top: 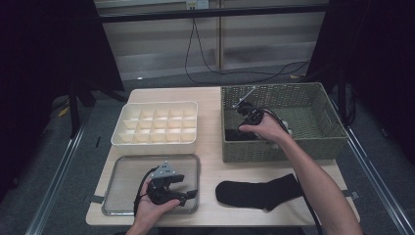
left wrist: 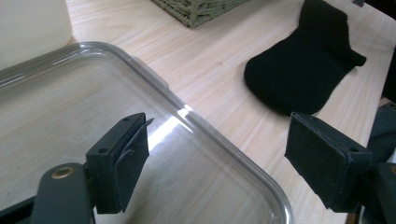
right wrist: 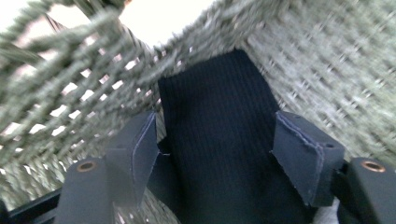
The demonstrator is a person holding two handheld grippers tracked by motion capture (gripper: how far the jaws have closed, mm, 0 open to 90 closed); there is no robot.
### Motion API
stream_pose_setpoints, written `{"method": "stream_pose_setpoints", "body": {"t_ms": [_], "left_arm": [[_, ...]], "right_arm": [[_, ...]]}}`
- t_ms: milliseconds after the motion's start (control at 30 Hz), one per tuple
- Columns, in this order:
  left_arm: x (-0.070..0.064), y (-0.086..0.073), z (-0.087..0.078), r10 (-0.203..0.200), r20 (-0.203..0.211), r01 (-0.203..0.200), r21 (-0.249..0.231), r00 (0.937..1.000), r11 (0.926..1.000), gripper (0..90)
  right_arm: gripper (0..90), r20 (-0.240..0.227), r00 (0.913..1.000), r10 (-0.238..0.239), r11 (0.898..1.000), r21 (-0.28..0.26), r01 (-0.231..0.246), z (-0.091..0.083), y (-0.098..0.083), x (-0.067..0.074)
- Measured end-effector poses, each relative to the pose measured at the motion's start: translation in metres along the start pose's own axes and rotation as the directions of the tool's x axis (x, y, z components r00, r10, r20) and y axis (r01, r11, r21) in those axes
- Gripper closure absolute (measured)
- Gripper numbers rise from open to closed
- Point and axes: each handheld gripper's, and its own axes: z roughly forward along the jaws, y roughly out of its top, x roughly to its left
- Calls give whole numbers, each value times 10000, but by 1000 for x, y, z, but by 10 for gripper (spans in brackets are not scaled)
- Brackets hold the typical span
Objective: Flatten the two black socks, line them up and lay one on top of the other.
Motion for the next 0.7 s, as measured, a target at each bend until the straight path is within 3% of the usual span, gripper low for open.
{"method": "stream_pose_setpoints", "body": {"t_ms": [200,300,400,467,567,700], "left_arm": [[-1,0,1,66,60,-66,61,10000,10000,211],[-2,1,3,131,141,-133,118,9998,9998,211],[-3,1,5,178,187,-181,163,9997,9997,209],[-3,1,5,180,202,-184,230,9996,9996,209],[-3,2,5,186,221,-191,236,9996,9995,210],[-2,2,6,137,208,-141,199,9997,9997,209]], "right_arm": [[303,-205,9997,98,9954,950,-78,11,2,1],[312,-156,9999,29,9940,1092,-11,13,2,2],[379,-157,9997,-176,9924,1216,193,14,1,2],[419,-7,9997,-233,9846,1730,231,19,1,2],[447,-14,9996,-271,9824,1848,269,21,1,3],[555,113,9992,-396,9780,2055,364,22,1,3]]}}
